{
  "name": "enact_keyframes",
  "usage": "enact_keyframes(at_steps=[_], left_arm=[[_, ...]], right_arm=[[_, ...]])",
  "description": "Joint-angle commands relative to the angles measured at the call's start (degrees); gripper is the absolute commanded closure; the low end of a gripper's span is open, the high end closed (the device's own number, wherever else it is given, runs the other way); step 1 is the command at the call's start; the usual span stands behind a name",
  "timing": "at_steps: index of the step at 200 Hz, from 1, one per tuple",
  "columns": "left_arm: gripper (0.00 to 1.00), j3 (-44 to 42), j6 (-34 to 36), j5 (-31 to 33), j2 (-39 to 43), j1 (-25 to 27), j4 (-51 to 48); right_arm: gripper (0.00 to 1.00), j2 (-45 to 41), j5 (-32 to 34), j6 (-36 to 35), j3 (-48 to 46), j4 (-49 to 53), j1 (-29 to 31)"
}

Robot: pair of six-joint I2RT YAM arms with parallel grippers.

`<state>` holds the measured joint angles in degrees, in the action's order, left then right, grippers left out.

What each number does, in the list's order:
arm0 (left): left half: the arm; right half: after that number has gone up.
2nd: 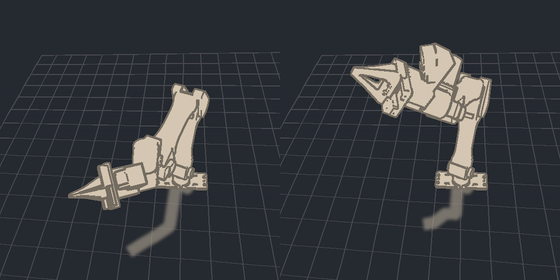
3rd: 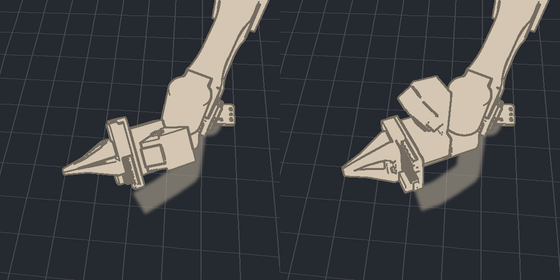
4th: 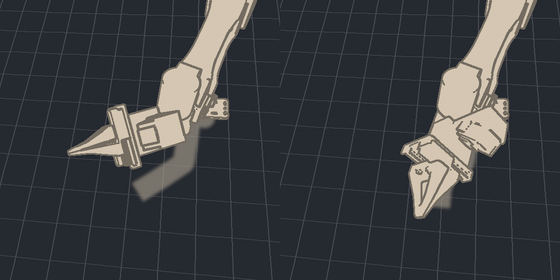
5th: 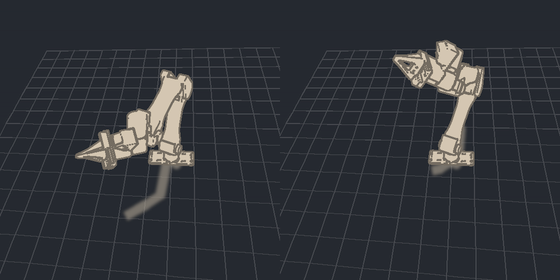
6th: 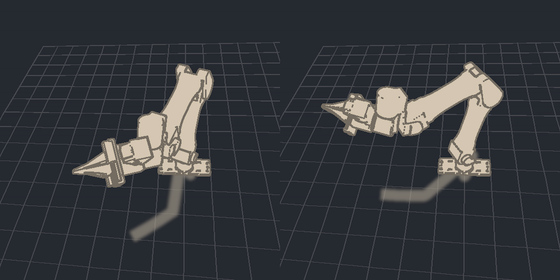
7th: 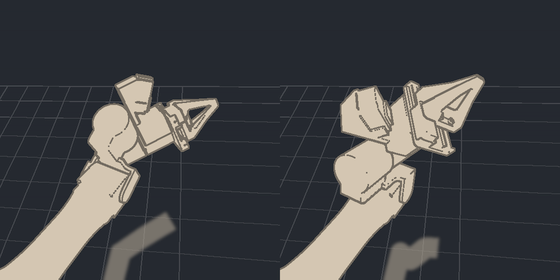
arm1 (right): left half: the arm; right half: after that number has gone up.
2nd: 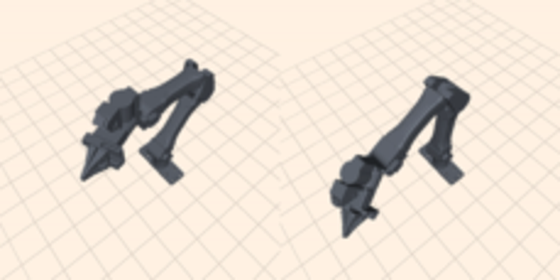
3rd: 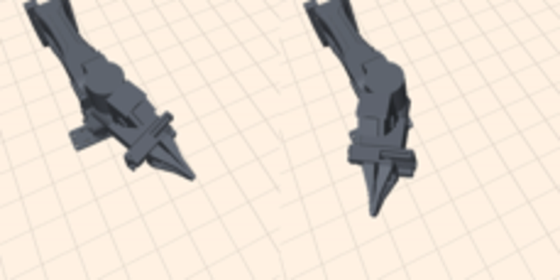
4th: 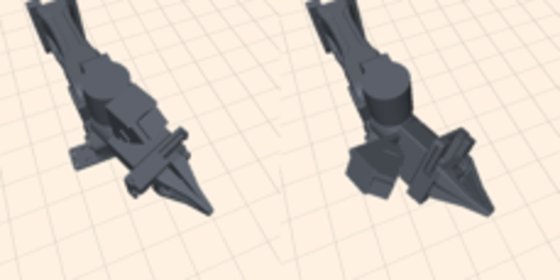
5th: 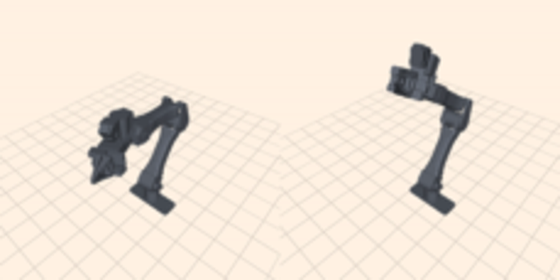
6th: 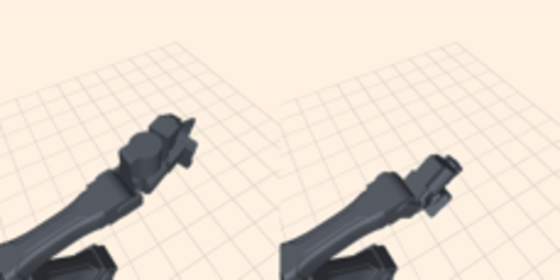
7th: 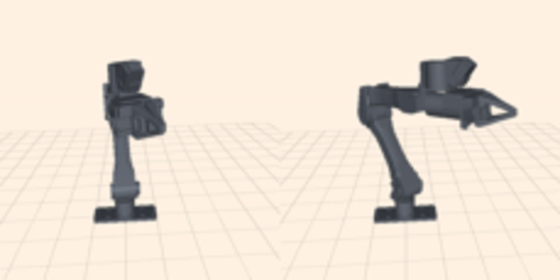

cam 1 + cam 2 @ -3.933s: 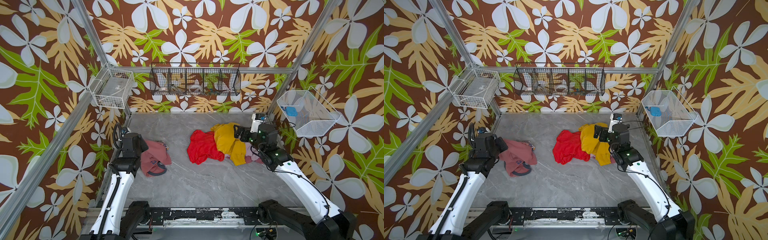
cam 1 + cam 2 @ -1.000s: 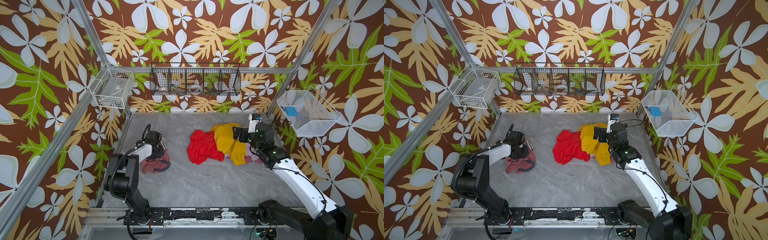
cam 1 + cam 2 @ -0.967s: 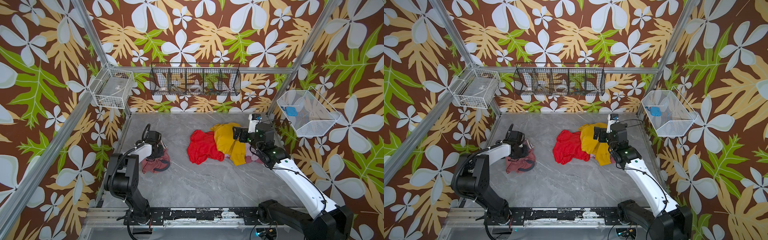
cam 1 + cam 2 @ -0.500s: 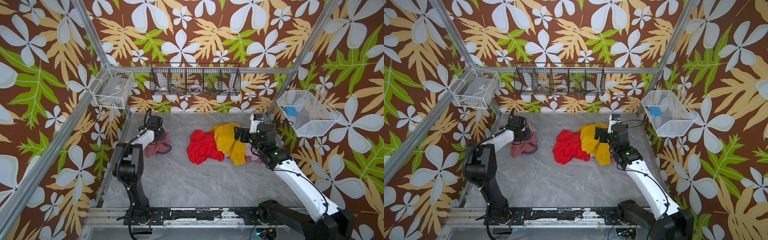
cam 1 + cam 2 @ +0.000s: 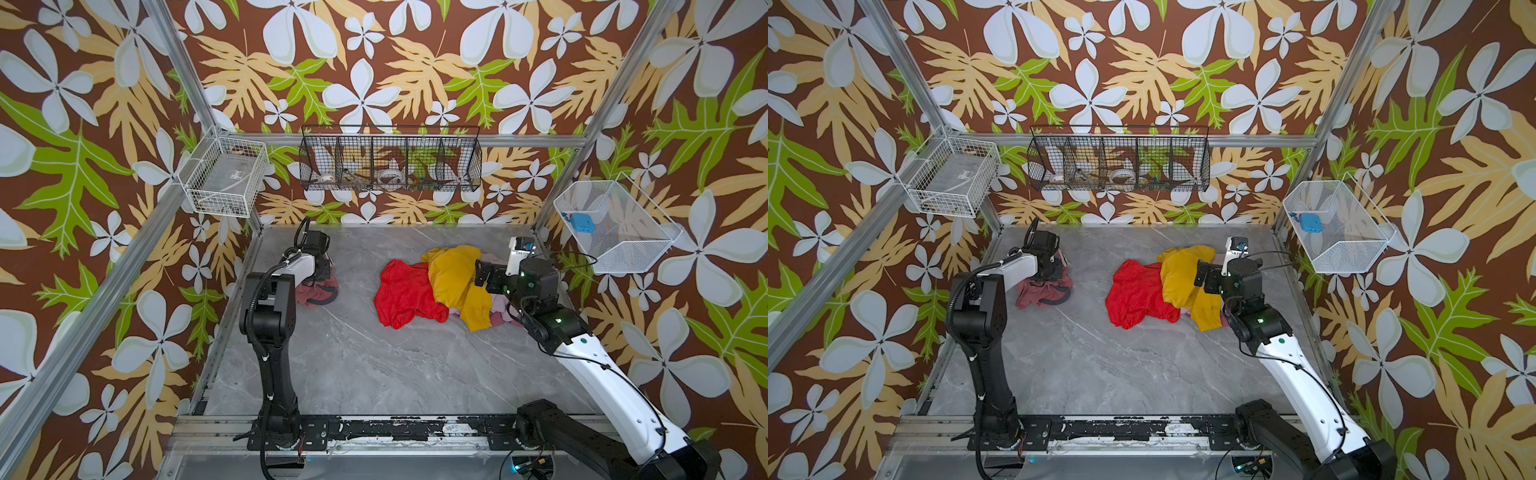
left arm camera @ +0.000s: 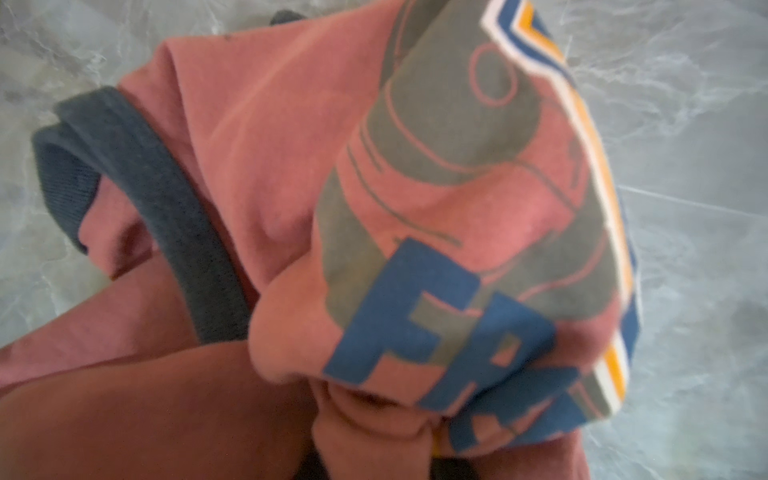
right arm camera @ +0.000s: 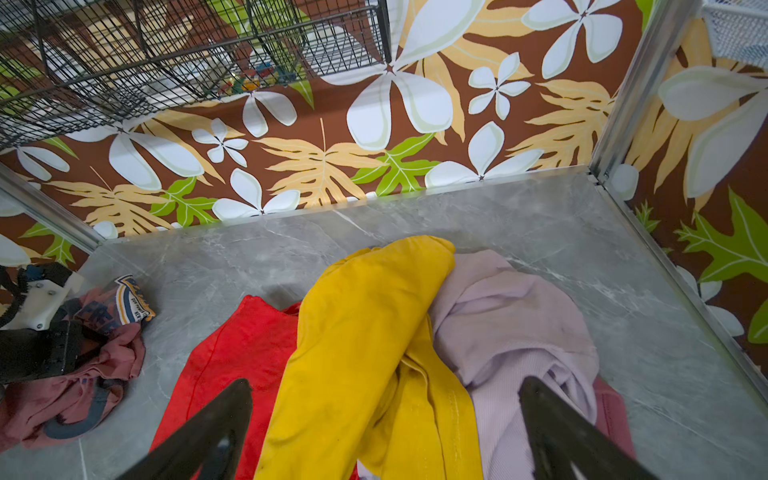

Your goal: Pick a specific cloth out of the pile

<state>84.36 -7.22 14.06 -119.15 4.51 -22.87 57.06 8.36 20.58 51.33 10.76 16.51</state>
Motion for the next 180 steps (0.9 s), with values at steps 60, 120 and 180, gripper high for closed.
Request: enact_keyframes(at_steps=[60,120,180], left_arm=[[0.76,-4.87,-1.86,0.35,3.25,-0.12,2.27],[0.26,-8.73,-3.36,0.61,8.12,-0.12,5.91],[0.0,-12.63,-3.86,2.86,13.43,0.38,7.77]], right_arm=[[0.0,-0.47,-4.21,-0.93,-1.32,-2.92,0.01],[0.0,-0.55,-4.04,-1.59,-1.32,-2.94,-0.04],[0.0,-0.79,-3.88,-2.43,-1.48,-3.03,-0.08]])
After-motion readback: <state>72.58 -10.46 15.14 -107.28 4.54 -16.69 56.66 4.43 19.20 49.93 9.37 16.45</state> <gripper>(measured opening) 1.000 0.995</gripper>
